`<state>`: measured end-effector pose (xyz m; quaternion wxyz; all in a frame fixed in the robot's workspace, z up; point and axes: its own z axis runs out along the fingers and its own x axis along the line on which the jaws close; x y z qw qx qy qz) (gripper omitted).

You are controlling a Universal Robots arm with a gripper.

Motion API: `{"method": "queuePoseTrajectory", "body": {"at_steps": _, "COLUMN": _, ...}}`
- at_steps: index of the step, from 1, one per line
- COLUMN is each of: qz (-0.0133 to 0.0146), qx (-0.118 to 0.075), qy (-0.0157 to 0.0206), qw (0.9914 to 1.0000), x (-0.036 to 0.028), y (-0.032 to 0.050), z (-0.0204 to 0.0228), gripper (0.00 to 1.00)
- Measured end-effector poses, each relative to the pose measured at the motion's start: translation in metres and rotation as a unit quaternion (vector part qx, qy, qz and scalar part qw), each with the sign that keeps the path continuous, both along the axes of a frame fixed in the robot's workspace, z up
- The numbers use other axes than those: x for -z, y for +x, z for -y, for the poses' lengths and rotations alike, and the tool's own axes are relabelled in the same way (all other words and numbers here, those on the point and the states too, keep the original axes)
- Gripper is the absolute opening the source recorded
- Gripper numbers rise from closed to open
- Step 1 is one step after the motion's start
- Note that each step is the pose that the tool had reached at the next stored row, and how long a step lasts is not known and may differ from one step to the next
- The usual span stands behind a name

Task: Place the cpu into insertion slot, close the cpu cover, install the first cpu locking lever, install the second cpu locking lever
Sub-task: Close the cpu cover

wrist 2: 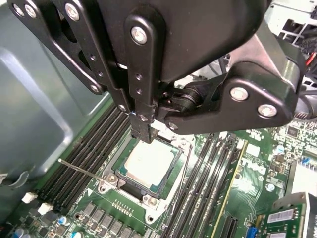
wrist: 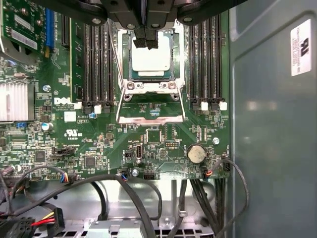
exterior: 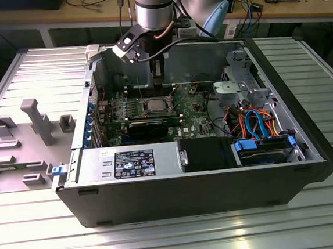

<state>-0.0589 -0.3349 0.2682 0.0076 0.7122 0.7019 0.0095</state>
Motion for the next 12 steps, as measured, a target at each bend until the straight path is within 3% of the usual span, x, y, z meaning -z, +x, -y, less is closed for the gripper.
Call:
{"method": "queuePoseTrajectory", "body": {"at_steps": 4, "qz": 0.0000, "qx": 0.000, "qy": -0.0003, "qw": 1.00000, "x": -0.0047, "y": 0.0000, "z": 0.0000, "gripper": 0.11}}
{"method": "queuePoseTrajectory", "body": {"at_steps": 12, "qz": 0.0000, "qx": 0.000, "qy": 0.0006, "qw": 1.00000, "x": -0.0052, "y": 0.0008, "z": 0.0000, "gripper": 0.11}}
